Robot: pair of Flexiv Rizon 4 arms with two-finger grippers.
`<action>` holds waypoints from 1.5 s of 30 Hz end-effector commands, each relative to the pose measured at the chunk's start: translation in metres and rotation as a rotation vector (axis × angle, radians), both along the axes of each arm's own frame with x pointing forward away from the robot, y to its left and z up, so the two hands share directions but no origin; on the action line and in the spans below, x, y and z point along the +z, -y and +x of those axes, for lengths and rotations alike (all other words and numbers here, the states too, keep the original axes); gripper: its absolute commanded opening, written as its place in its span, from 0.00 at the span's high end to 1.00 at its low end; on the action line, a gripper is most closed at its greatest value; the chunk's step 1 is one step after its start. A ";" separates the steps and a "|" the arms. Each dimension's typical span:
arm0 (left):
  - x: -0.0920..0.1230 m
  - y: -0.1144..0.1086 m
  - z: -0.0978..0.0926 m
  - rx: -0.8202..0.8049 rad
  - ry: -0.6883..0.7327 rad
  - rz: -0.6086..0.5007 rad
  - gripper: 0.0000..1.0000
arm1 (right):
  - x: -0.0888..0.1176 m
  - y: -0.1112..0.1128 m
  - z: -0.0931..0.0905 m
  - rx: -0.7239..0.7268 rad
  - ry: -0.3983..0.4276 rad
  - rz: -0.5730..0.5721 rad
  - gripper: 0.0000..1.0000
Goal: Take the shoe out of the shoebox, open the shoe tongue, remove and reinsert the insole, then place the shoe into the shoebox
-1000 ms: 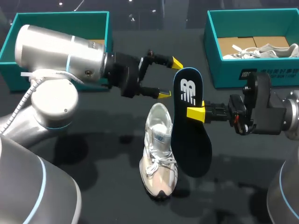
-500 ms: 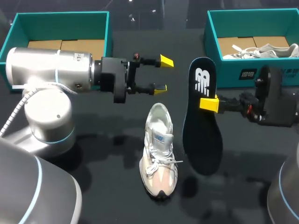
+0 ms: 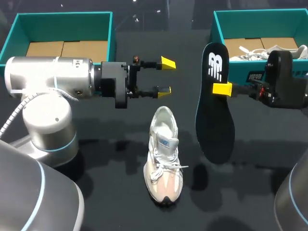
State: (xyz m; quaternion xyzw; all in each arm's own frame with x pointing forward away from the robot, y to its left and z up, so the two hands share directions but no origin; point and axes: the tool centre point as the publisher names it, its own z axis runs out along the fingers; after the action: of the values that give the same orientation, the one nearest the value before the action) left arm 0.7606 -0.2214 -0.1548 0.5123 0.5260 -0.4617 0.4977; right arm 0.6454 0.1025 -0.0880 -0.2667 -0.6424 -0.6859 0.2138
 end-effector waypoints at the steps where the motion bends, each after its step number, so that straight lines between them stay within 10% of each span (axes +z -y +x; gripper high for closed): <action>1: 0.000 0.000 0.000 0.000 0.002 -0.001 0.00 | -0.003 -0.003 0.006 0.016 -0.001 0.006 1.00; 11: 0.000 0.000 0.000 0.000 0.002 -0.001 0.00 | -0.020 0.022 0.074 -0.069 -0.370 0.067 1.00; 28: 0.000 0.000 0.000 0.000 0.002 -0.001 0.00 | -0.020 0.022 0.074 -0.069 -0.370 0.067 1.00; 45: 0.009 0.003 0.011 0.022 0.071 0.038 0.00 | -0.047 0.008 0.144 -0.161 -0.576 -0.001 1.00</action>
State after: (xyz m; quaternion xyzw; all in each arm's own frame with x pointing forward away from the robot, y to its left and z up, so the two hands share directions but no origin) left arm 0.7701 -0.2240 -0.1470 0.5296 0.5226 -0.4270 0.5139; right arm 0.7793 0.0873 -0.1291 -0.5040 -0.5308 -0.5974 0.3276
